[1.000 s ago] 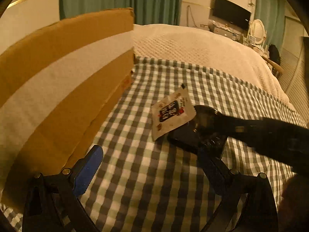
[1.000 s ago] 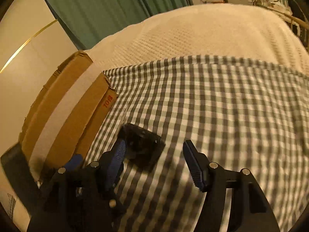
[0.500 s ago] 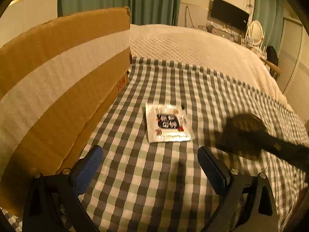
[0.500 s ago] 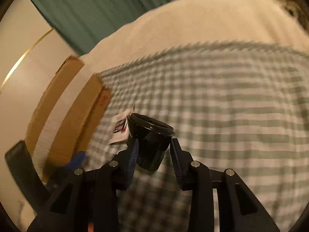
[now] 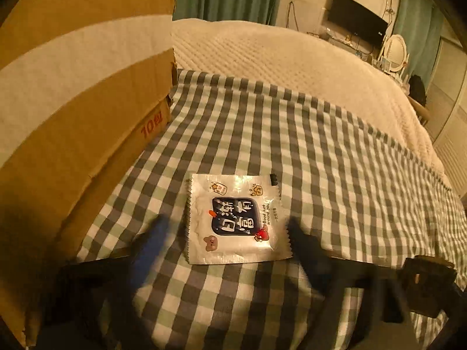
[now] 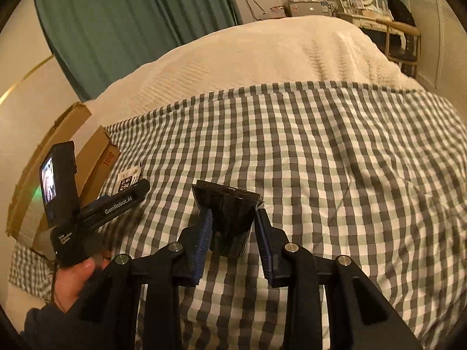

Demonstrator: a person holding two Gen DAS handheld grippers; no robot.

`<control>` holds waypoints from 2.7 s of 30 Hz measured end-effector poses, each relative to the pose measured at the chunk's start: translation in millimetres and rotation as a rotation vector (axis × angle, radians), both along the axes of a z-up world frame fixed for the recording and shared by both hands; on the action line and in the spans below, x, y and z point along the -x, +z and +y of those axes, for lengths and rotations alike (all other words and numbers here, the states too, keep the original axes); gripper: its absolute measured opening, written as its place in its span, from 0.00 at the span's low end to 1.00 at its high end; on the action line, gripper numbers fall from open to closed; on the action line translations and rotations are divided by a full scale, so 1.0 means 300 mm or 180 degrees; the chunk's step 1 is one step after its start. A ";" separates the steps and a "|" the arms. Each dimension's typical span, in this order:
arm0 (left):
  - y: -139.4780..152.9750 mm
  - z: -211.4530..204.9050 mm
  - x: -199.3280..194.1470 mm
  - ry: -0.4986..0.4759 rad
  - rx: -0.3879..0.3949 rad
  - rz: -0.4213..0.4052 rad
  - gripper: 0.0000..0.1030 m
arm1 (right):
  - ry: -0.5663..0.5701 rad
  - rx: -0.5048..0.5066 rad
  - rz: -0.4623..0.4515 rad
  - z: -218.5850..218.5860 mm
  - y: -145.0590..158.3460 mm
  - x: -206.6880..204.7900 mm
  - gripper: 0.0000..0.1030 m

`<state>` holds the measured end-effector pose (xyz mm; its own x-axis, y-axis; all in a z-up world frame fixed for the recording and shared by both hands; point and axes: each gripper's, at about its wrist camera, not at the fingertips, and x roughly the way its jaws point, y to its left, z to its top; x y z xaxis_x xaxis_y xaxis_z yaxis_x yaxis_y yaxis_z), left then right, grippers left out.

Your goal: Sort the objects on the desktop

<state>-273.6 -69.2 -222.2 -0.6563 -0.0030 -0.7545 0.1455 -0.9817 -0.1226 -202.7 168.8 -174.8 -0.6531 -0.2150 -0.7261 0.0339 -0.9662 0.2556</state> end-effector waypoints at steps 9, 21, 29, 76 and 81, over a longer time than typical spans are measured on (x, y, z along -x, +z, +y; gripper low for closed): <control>0.091 0.051 -0.105 -0.0376 -0.0092 0.0169 0.27 | 0.0044 -0.0183 0.0021 -0.021 0.062 -0.056 0.27; 0.330 0.010 -0.290 -0.0528 -0.0353 0.0431 0.04 | 0.0070 -0.0242 0.0254 -0.028 0.305 -0.252 0.25; 0.577 -0.094 -0.426 -0.0461 -0.0434 0.0880 0.04 | 0.0276 -0.0312 0.0554 -0.142 0.508 -0.359 0.25; 0.615 -0.395 -0.642 0.0289 0.0098 0.0836 1.00 | -0.0519 -0.0392 0.0829 -0.362 0.529 -0.425 0.99; 0.598 -0.371 -0.625 0.0189 0.0259 0.0764 1.00 | -0.0560 -0.0414 0.0699 -0.349 0.485 -0.403 0.99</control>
